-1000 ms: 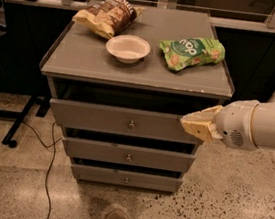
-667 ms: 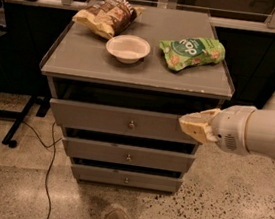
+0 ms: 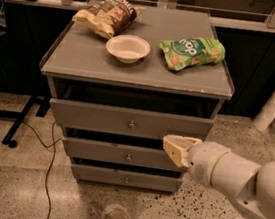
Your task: Open top drawer
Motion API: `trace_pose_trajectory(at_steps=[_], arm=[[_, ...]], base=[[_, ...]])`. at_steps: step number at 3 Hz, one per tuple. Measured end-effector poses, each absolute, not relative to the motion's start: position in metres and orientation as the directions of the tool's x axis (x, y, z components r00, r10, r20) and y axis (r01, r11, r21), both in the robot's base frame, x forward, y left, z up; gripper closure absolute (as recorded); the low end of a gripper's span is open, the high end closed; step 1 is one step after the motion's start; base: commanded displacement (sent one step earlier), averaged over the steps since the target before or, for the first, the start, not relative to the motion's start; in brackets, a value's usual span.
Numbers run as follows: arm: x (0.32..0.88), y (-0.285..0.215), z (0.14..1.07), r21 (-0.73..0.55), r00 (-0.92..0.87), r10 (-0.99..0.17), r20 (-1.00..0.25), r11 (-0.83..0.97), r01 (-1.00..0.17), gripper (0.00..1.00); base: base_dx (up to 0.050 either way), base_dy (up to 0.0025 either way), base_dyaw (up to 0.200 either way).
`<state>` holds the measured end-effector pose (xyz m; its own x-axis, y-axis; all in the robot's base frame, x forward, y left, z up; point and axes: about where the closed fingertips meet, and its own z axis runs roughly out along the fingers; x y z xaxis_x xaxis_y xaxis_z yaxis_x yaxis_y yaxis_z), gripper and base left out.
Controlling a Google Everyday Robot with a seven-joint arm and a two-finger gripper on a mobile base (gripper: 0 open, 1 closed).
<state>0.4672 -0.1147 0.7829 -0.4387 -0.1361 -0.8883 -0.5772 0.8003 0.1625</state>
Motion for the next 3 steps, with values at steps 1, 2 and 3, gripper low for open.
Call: trace_pose_trajectory(at_steps=[1,2,3], arm=[[0.488,-0.101,0.768,0.233,-0.427,-0.006,-0.904,0.831,-0.505,1.00],[0.530,-0.115,0.772,0.217,-0.369,0.051,-0.928,0.879,-0.425,1.00],[0.573,-0.132,0.776,0.216,-0.351,0.085,-0.932,0.910,-0.355,1.00]], base=[[0.000,0.00000,0.000],[0.000,0.00000,0.000],[0.000,0.00000,0.000]])
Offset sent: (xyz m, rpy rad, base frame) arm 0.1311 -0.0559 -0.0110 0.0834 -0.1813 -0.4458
